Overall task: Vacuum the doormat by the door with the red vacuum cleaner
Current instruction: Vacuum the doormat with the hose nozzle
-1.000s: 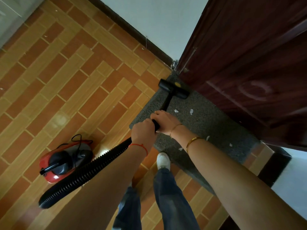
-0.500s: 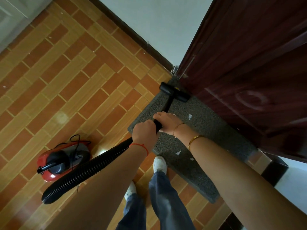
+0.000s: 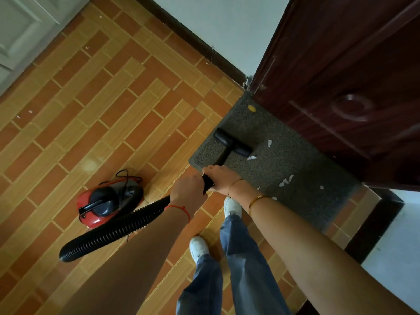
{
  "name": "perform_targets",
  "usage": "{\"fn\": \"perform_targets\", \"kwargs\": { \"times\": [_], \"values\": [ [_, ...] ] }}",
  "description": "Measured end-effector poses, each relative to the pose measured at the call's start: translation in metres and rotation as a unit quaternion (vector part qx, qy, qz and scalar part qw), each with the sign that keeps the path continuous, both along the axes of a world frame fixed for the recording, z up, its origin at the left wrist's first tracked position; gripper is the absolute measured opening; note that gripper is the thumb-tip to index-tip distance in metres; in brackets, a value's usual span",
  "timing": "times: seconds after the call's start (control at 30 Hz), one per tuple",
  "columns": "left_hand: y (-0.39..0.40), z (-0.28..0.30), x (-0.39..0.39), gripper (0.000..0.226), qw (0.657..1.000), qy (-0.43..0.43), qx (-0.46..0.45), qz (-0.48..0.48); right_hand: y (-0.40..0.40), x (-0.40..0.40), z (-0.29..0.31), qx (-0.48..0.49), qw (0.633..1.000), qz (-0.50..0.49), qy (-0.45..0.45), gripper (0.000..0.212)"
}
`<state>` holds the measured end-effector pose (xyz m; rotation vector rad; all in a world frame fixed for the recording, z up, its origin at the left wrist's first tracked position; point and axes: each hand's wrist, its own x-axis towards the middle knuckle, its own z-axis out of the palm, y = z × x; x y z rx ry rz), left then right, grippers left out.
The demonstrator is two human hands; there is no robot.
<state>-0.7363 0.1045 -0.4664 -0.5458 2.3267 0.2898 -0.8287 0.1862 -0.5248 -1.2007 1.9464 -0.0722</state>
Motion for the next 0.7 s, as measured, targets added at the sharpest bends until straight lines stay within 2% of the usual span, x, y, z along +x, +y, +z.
{"fn": "perform_targets", "kwargs": {
  "times": [0.37,0.47,0.6,0.7],
  "values": [
    [-0.006,0.012,0.1,0.019,0.997,-0.008,-0.025,-0.07,-0.003,0.102,0.005,-0.034,0.999,0.022,-0.011,0.019],
    [-0.009,0.008,0.108,0.02,0.997,-0.009,-0.033,-0.069,-0.008,0.11,0.001,-0.037,0.999,0.031,-0.021,0.021],
    [-0.01,0.001,0.107,0.02,0.998,-0.006,-0.033,-0.057,-0.012,0.108,-0.003,-0.024,0.999,0.036,-0.007,0.009],
    [-0.007,-0.003,0.095,0.021,0.998,-0.001,-0.031,-0.052,-0.009,0.096,-0.004,-0.017,0.999,0.03,0.003,0.011]
  ]
}}
